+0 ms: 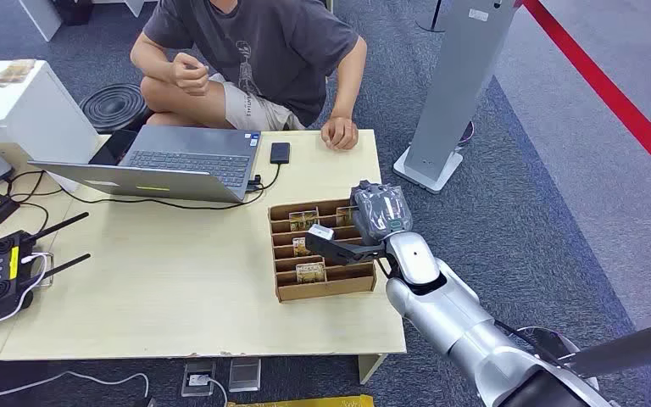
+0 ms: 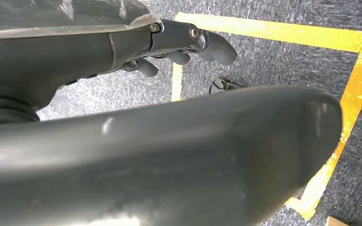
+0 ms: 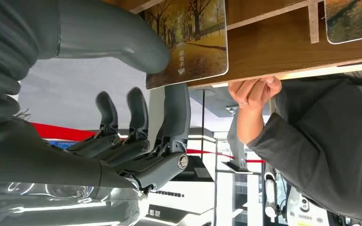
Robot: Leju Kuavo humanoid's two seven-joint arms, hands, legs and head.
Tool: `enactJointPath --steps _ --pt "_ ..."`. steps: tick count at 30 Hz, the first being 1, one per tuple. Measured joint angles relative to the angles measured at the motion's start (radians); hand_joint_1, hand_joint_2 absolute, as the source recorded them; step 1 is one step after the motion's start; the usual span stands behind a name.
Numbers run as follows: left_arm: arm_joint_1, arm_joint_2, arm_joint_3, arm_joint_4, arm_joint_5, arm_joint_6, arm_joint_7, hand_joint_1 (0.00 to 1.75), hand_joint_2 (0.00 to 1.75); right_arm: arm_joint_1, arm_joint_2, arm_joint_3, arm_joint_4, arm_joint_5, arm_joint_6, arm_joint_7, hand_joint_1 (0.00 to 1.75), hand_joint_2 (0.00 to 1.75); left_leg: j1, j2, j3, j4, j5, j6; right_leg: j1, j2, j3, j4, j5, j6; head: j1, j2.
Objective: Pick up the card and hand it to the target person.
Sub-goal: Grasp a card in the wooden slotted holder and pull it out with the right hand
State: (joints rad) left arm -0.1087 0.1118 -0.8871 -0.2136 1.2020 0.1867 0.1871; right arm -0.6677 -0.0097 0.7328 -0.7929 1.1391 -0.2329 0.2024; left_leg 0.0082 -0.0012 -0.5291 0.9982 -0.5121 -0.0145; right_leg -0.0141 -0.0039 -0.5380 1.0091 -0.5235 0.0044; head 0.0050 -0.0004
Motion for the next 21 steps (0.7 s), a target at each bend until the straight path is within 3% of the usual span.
enactJointPath --steps 21 --pt "0.001 0.000 0.000 0.000 0.005 0.003 0.000 0.00 0.00 0.000 -0.040 -0.018 -0.061 -0.021 -0.041 0.052 1.75 1.75 0.000 0.000 0.000 0.000 0.000 0.000 0.000 0.000 0.000 0.000 0.000 0.000 0.000 0.000"
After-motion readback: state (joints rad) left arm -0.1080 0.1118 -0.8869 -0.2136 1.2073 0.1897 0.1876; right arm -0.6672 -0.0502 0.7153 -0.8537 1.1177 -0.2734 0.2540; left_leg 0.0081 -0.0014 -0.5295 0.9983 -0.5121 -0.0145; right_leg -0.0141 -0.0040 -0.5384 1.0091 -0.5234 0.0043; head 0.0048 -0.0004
